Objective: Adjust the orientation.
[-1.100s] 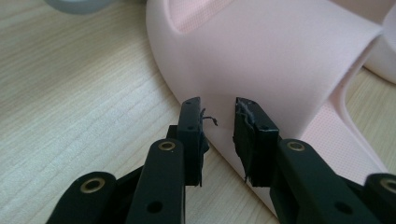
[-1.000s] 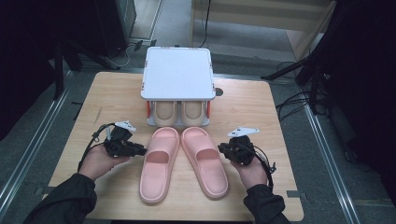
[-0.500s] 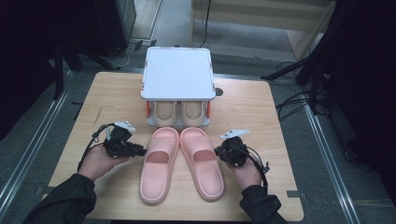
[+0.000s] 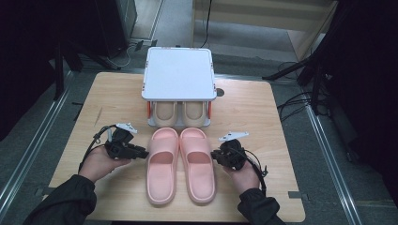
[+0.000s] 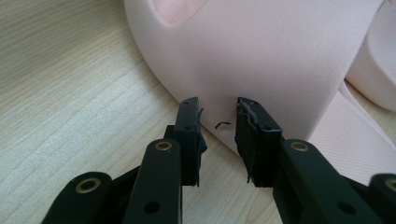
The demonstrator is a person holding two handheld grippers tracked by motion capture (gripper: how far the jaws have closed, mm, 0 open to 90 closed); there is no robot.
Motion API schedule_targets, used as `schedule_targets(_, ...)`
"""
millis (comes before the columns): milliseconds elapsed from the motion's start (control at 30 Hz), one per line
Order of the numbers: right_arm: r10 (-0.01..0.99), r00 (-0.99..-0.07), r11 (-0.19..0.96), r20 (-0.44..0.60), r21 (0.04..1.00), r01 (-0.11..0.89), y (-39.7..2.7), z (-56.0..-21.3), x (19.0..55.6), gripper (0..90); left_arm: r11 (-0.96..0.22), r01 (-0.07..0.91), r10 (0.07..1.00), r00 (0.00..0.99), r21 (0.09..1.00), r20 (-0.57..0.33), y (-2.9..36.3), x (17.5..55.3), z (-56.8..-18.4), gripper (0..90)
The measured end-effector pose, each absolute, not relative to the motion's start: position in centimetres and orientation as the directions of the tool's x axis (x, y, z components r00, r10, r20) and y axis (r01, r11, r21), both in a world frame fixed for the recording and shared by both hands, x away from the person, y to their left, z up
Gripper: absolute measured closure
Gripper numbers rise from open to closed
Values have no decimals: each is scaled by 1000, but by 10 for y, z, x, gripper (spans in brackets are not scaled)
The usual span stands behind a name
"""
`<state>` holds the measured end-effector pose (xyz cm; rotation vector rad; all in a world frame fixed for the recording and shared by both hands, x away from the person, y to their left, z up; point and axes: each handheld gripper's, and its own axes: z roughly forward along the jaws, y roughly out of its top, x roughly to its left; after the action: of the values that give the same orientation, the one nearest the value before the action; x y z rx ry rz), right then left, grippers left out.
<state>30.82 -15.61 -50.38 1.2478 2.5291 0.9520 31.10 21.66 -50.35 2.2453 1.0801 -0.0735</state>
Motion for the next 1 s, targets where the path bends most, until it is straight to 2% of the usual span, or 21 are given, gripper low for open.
schedule_targets(167,757,-633,429,163,606,670,-154,-505,304,813,-462,721,671,665,516,-329,214,310,-505,697)
schedule_targets(400,755,-637,433,157,610,664,-152,-505,302,802,-456,725,676,660,517,-329,214,309,-504,686)
schedule_targets(667,746,-640,348,187,710,612,-160,-481,287,793,-376,715,686,642,589,-342,223,314,-492,687)
schedule_targets(900,701,-687,329,192,767,551,-146,-469,263,739,-337,689,706,636,642,-312,226,317,-485,655)
schedule_targets(1000,672,-718,355,181,773,527,-133,-471,254,681,-328,689,713,630,647,-309,228,318,-484,648)
